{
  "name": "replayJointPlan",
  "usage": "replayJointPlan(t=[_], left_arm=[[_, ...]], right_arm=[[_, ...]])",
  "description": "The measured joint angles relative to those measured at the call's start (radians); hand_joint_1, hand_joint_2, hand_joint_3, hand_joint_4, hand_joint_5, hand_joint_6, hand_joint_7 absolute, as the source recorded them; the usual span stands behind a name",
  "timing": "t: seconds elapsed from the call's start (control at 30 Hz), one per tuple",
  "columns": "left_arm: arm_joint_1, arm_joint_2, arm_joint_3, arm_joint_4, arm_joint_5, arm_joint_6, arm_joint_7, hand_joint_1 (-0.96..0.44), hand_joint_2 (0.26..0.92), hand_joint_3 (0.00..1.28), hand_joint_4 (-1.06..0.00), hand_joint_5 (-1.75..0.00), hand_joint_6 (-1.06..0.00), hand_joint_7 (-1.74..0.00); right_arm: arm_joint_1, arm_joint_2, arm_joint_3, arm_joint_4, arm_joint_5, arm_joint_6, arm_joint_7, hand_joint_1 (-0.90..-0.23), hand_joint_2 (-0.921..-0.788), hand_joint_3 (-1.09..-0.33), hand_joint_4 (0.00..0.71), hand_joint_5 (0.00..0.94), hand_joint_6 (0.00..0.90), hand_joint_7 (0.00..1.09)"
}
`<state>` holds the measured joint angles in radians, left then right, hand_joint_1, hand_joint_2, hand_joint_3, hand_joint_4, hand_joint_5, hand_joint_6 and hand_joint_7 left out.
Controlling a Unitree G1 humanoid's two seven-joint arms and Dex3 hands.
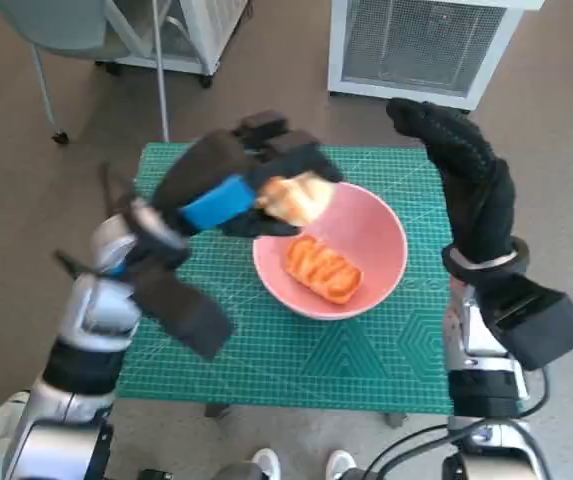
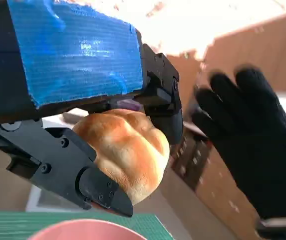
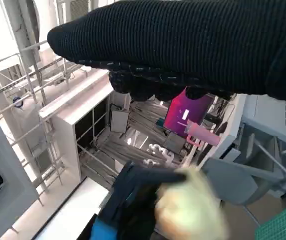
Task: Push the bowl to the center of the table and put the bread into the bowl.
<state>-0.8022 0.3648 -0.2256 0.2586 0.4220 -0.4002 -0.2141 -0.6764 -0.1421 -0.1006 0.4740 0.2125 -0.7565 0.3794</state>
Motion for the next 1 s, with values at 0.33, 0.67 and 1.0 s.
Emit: replayJointPlan(t=[0.33, 0.67, 1.0], left_arm=[[-0.063, -0.096, -0.102, 0.242, 0.027, 0.075, -0.087, -0.06, 0.825, 0.13, -0.26, -0.42, -0.22, -0.56], [-0.056, -0.095, -0.170, 0.186, 0.049, 0.397, -0.355, -0.29, 0.796, 0.06, -0.01, -0.01, -0.09, -0.12], [0.003, -0.095, -0.085, 0.161, -0.089, 0.291, -0.334, -0.39, 0.854, 0.06, 0.00, 0.00, -0.10, -0.11]], right_arm=[[0.014, -0.001, -0.001, -0.030, -0.003, 0.013, -0.003, -0.684, -0.921, -0.860, 0.259, 0.002, -0.001, 0.64], [0.022, -0.007, -0.004, -0.051, -0.002, 0.021, -0.003, -0.689, -0.921, -0.862, 0.257, 0.001, -0.001, 0.64], [0.025, -0.008, -0.004, -0.061, -0.004, 0.031, -0.008, -0.688, -0.921, -0.863, 0.257, 0.001, -0.001, 0.63]])
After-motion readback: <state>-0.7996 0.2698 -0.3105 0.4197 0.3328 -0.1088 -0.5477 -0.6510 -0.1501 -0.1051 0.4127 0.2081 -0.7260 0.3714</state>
